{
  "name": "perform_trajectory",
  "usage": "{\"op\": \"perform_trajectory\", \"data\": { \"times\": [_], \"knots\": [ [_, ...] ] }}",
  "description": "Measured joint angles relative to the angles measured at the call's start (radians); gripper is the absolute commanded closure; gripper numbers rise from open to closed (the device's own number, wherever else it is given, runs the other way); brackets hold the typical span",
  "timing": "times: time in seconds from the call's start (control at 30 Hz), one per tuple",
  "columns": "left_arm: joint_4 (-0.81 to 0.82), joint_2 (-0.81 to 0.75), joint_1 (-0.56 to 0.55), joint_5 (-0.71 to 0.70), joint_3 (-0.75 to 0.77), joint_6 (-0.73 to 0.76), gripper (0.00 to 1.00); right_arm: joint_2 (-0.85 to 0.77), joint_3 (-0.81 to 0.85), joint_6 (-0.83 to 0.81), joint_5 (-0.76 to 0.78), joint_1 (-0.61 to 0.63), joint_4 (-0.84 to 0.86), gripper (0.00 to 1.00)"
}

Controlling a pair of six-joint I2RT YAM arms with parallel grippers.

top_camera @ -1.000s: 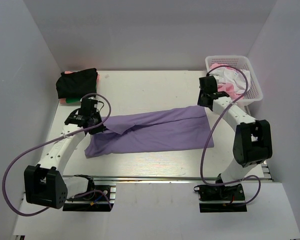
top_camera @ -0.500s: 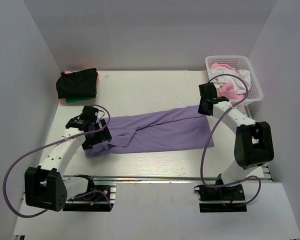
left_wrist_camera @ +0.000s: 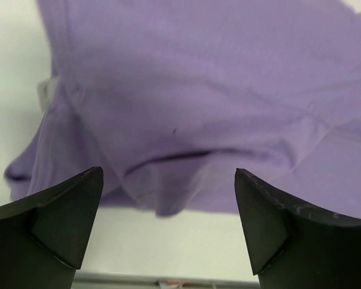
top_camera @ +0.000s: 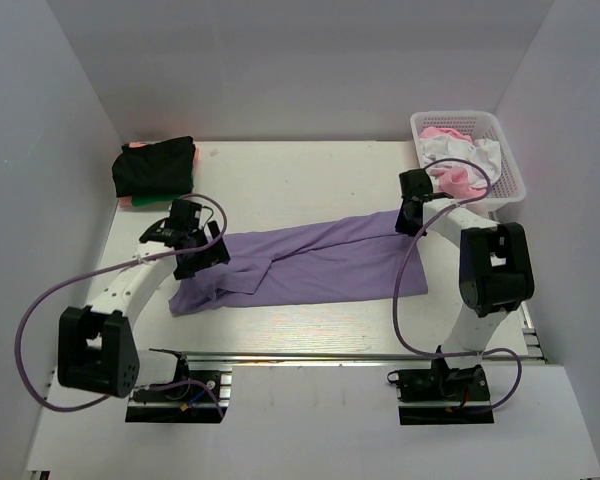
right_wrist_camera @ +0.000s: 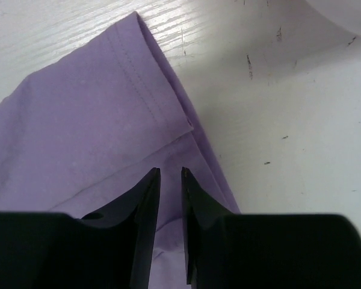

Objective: Fold and stack the t-shirts
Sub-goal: Fold the other side of the tshirt into a rectangle

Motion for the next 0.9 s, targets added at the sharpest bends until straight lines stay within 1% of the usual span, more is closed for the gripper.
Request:
{"op": "perform_trajectory", "data": {
  "times": [0.07, 0.13, 0.17, 0.4, 0.6, 0.63, 0.77, 0.87, 0.9],
  "knots": [
    [0.038, 0.051, 0.001, 0.005, 0.017, 0.007, 0.00, 0.017, 0.004, 0.005, -0.014, -0.011, 0.003, 0.72],
    [0.074, 0.096, 0.003, 0.006, 0.027, 0.011, 0.00, 0.032, 0.009, 0.012, -0.025, -0.022, 0.009, 0.69],
    [0.092, 0.113, 0.003, 0.007, 0.028, 0.014, 0.00, 0.038, 0.011, 0.014, -0.030, -0.026, 0.013, 0.69],
    [0.182, 0.167, 0.003, 0.020, 0.024, 0.017, 0.00, 0.054, 0.014, 0.019, -0.068, -0.042, 0.055, 0.59],
    [0.206, 0.192, 0.003, 0.023, -0.028, 0.006, 0.00, 0.072, 0.032, 0.023, -0.102, -0.053, 0.082, 0.59],
    [0.207, 0.200, 0.003, 0.023, -0.033, 0.005, 0.00, 0.074, 0.033, 0.024, -0.105, -0.054, 0.085, 0.58],
    [0.208, 0.216, 0.003, 0.023, -0.042, 0.001, 0.00, 0.080, 0.042, 0.044, -0.116, -0.061, 0.089, 0.58],
    [0.208, 0.222, 0.003, 0.019, -0.042, -0.002, 0.00, 0.087, 0.051, 0.057, -0.120, -0.068, 0.092, 0.59],
    [0.207, 0.223, 0.003, 0.017, -0.042, -0.002, 0.00, 0.089, 0.051, 0.062, -0.122, -0.071, 0.093, 0.63]
  ]
}}
